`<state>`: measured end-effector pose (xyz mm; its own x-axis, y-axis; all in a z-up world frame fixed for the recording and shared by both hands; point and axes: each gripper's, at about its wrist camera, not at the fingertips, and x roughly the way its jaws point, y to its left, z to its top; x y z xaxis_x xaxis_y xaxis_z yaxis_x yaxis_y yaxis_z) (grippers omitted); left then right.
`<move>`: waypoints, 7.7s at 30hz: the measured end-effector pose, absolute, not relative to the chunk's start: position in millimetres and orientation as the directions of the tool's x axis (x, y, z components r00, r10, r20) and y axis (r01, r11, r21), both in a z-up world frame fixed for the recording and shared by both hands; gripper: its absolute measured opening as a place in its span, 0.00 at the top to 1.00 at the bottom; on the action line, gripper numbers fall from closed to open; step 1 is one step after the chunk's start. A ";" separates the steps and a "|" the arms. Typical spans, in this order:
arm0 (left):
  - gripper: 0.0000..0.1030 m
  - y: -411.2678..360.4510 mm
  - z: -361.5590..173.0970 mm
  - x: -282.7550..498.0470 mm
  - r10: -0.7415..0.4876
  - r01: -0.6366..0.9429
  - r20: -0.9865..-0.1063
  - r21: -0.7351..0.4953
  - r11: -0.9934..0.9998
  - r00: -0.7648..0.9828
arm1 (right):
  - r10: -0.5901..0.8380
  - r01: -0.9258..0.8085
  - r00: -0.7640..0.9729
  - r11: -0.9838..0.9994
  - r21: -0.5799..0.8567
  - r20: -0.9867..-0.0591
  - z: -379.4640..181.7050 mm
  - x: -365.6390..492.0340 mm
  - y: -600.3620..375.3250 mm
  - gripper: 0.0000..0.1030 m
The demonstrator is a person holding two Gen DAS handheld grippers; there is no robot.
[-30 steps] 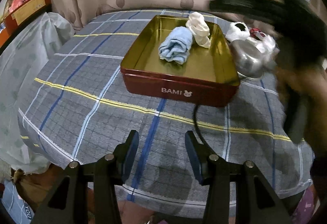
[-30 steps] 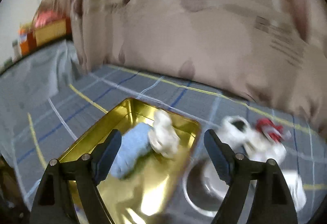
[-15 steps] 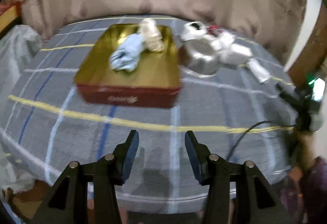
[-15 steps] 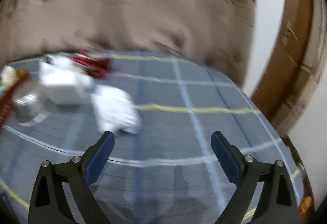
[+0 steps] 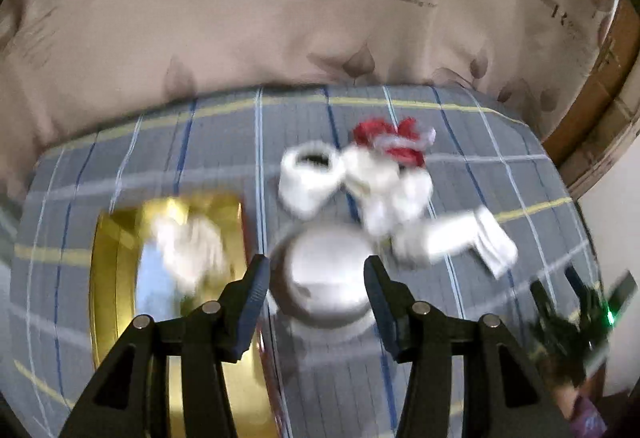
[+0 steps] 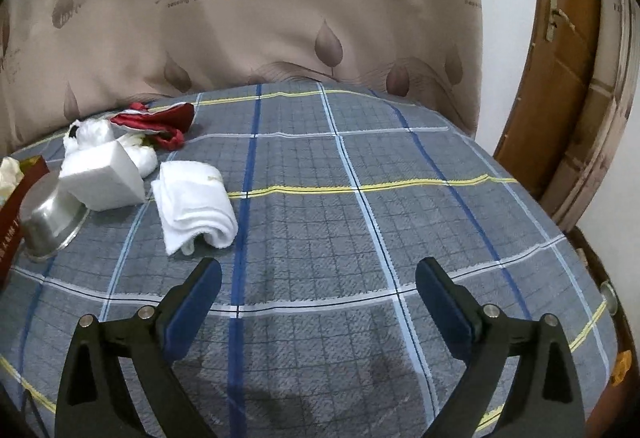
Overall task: Organize soft objects
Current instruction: 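Reach the left gripper to the white fluffy sock and grasp it, then lift the white fluffy sock with the left gripper and carry it over the tin, then grasp the white plastic bundle with the right gripper while the left holds the sock over the tin, then lower the sock into the tin and open the left gripper while the right carries the bundle, then lower the white plastic bundle into the tin and open the right gripper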
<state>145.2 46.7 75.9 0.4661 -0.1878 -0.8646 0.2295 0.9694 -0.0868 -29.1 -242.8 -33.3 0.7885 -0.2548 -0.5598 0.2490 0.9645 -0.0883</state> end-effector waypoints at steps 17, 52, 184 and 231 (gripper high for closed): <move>0.51 15.0 3.2 258.3 -0.084 0.553 -0.901 0.185 0.812 0.425 | -0.130 0.191 0.788 0.981 0.038 -0.602 -39.2 -22.4 -257.9 0.06; 0.82 71.3 53.8 227.0 -0.308 0.259 -0.799 -0.197 0.946 0.517 | -0.130 0.199 0.746 0.980 0.033 -0.653 -47.2 -12.0 -257.0 0.05; 0.45 193.8 50.9 32.2 0.096 -0.196 -0.781 -0.034 0.980 0.616 | 0.670 -0.561 0.586 0.741 0.368 -0.456 75.7 -25.4 -78.6 0.75; 0.45 231.0 24.7 -33.4 0.230 -0.315 -0.811 0.059 0.947 0.538 | 0.424 -0.659 0.479 0.752 0.004 -0.769 1.5 143.4 193.7 0.64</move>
